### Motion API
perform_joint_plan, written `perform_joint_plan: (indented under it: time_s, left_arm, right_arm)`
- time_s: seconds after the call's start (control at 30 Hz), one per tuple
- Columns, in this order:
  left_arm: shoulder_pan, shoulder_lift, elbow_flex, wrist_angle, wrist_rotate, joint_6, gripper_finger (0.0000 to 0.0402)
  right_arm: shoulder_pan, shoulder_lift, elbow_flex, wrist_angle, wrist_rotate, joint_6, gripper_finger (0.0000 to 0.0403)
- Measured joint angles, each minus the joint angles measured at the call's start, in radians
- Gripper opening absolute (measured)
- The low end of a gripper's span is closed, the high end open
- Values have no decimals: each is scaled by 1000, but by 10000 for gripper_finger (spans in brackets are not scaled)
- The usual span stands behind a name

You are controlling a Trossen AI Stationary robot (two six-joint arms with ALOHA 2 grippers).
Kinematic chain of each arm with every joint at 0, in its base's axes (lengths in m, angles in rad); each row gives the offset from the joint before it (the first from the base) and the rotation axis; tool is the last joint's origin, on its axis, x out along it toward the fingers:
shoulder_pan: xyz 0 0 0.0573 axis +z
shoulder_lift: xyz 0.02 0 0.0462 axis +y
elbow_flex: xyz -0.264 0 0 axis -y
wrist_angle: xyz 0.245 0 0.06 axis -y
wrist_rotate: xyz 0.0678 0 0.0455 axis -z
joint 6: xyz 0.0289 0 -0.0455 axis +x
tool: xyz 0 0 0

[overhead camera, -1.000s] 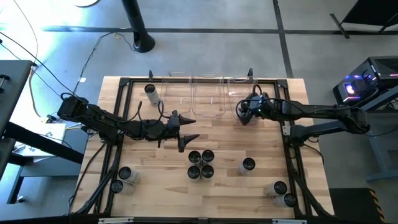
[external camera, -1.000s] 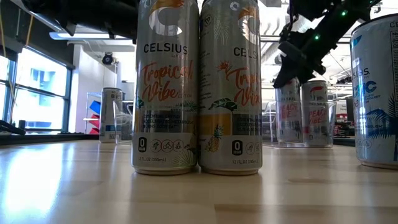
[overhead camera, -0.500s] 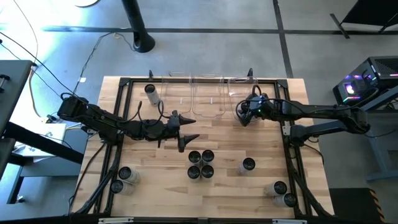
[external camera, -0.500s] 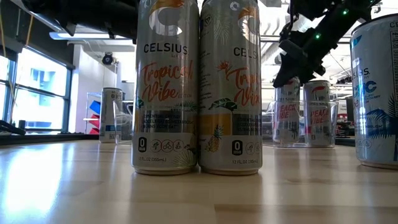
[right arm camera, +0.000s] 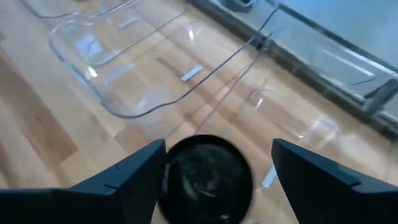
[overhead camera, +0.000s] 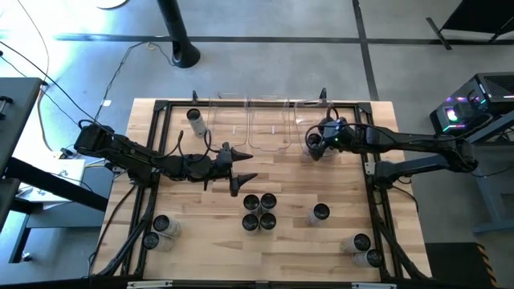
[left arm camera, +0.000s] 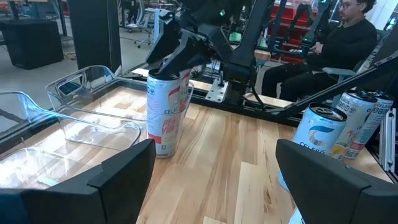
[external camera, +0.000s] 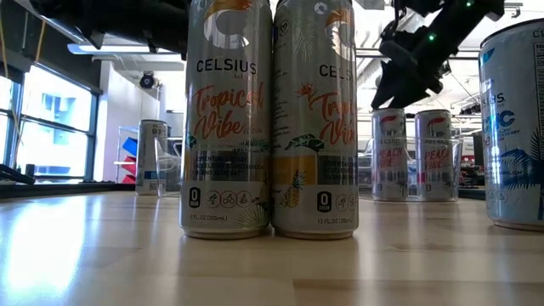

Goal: Sort soda cans
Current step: Put the top white-pink soda can into the right transparent bin, then adjust the right transparent bin on the table

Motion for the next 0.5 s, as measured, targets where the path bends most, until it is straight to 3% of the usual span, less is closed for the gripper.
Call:
perform_joint_plan:
  time_s: [0.13, 0.3, 0.5]
  left_arm:
    - [0, 0, 0, -6, 0, -1, 328]
    - [-1, 0, 0, -13, 0, -18, 328]
    - [-6, 0, 0, -14, 1, -26, 328]
  right_arm:
    - [19, -22, 63, -78, 60, 0, 287]
    - [75, -60, 203, -333, 146, 75, 280]
    - [268, -59, 271, -565, 72, 253, 241]
